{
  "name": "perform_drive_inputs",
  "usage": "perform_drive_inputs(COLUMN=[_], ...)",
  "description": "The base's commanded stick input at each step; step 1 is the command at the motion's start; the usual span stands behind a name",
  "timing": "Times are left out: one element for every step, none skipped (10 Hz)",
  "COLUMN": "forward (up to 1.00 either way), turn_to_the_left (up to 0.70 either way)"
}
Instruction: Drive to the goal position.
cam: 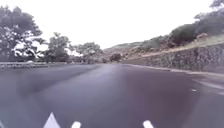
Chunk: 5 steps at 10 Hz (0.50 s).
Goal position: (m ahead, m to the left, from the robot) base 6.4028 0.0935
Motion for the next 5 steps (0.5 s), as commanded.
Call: perform_drive_inputs(forward=[0.70,0.70,0.70,0.70,0.70], turn_to_the_left=[-0.35,-0.35,-0.26,-0.15,-0.04])
